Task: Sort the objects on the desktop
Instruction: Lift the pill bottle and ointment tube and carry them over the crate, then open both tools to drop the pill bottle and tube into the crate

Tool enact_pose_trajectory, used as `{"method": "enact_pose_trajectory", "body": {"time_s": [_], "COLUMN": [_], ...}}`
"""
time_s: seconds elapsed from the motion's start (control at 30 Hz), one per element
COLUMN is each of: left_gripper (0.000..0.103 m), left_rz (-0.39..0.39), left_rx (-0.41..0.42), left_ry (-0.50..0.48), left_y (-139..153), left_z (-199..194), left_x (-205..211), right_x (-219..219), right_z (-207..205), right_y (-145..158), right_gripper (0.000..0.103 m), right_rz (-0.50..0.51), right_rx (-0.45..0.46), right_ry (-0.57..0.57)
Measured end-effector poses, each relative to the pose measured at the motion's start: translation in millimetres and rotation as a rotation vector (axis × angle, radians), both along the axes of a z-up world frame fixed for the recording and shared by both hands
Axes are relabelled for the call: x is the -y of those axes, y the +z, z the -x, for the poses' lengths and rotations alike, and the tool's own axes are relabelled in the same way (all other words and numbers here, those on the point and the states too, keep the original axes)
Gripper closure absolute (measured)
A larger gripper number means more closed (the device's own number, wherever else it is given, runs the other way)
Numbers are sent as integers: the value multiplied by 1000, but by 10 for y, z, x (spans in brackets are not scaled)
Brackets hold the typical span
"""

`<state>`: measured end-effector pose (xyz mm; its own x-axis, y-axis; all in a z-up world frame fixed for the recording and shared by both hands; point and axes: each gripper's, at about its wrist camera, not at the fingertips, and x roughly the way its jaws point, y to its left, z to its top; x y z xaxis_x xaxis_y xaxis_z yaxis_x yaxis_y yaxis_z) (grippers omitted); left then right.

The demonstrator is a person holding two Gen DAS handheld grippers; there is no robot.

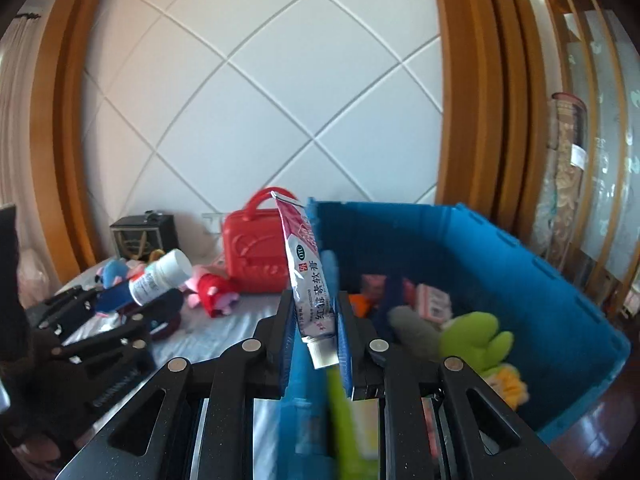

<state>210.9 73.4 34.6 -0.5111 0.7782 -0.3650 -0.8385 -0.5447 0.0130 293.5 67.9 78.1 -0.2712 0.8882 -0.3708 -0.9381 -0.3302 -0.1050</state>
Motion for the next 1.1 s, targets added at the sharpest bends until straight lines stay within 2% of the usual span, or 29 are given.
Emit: {"method": "enact_pose_trajectory", "body": {"time_s": [0.07, 0.17, 0.4, 0.47, 0.57, 0.73, 0.8, 0.93, 0.97, 1.0, 1.03, 1.07, 1.1], "left_gripper": [64, 64, 64, 64, 64, 64, 64, 64, 64, 59, 46, 39, 27], "left_rz": [-13, 42, 119, 137, 163, 187, 197, 198, 200, 202, 204, 203, 194], "left_rx": [-5, 30, 56, 79, 70, 70, 73, 80, 76, 69, 60, 50, 38], "left_ry": [15, -25, -82, -85, -81, -68, -57, -67, -67, -69, -69, -66, -60], "left_y": [58, 95, 3, -36, -74, -123, -141, -162, -162, -161, -157, -144, -127], "left_z": [-263, -572, -1042, -1095, -1175, -1248, -1266, -1305, -1321, -1329, -1344, -1354, -1364], "left_x": [-204, -537, -981, -1073, -1182, -1272, -1303, -1303, -1299, -1292, -1286, -1274, -1248], "right_x": [-124, -333, -451, -498, -532, -667, -716, -781, -786, -795, -794, -786, -770], "right_z": [-385, -847, -1472, -1557, -1628, -1821, -1877, -1943, -1958, -1974, -1988, -2000, -2004], "right_y": [-30, -87, -108, -117, -134, -190, -214, -226, -226, -225, -222, -214, -202], "right_gripper": [84, 84, 84, 84, 84, 84, 84, 84, 81, 78, 68, 52, 42], "right_rz": [-6, 52, 43, 51, 32, 52, 51, 63, 61, 61, 60, 57, 53], "right_rx": [19, 6, 16, 35, 99, 85, 96, 90, 87, 83, 78, 71, 66], "right_ry": [-31, -68, -120, -132, -175, -193, -75, -78, -81, -83, -84, -86, -91]}}
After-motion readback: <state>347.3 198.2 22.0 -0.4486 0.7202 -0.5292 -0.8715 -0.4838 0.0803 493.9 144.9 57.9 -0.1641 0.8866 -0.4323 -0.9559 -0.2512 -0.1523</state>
